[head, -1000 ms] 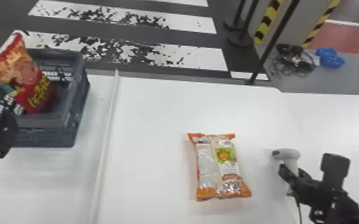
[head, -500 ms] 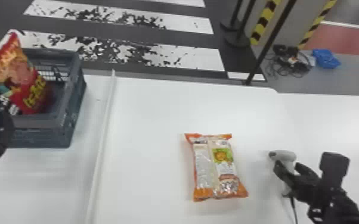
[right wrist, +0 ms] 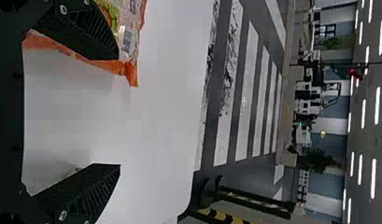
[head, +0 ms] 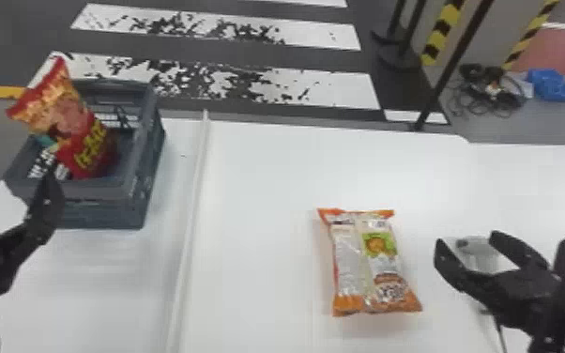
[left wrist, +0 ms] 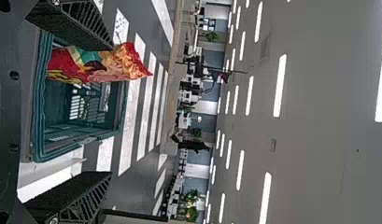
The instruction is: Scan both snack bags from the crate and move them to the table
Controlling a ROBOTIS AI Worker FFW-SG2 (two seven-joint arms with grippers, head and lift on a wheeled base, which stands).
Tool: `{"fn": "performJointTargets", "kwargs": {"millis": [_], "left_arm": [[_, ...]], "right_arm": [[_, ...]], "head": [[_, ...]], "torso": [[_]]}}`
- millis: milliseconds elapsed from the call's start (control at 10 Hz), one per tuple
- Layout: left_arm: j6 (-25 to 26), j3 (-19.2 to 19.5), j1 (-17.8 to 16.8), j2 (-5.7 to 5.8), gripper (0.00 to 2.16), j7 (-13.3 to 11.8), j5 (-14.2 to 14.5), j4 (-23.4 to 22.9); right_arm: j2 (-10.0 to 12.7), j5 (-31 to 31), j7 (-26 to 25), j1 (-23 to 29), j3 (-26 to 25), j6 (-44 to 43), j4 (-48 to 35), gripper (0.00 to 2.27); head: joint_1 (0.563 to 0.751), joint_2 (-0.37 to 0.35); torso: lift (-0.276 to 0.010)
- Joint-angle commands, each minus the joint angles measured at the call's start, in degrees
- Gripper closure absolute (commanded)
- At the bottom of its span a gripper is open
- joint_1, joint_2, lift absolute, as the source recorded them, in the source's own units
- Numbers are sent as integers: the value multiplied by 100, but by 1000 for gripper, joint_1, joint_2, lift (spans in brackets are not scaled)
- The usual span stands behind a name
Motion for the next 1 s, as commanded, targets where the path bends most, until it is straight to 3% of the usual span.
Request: {"fn": "performJointTargets", "kwargs": {"millis": [0, 100, 300, 500, 700, 900], "left_arm": [[-42, 37, 71, -42, 36, 7, 0, -26], [-60, 37, 71, -42, 36, 7, 0, -26], [-78, 28, 79, -69, 36, -2, 0, -17], [-78, 28, 88, -77, 36, -2, 0, -17], [-95, 46, 115, -77, 36, -2, 0, -26], [-95, 46, 132, -77, 36, -2, 0, -17]], "right_arm": [[31, 354, 62, 258, 401, 331, -569, 107], [23, 996, 124, 328, 805, 771, -727, 107], [-100, 2059, 142, 521, 1675, 735, -736, 100], [-364, 2578, 10, 600, 2281, 419, -446, 107], [-777, 3483, -693, 600, 3055, 120, 37, 120], [-891, 3861, -1150, 600, 3398, -266, 380, 127]], "head": [[695, -31], [695, 25], [695, 104], [695, 162], [695, 218], [695, 259]], "torso": [[-87], [-87], [-87], [-87], [-87], [-87]]}}
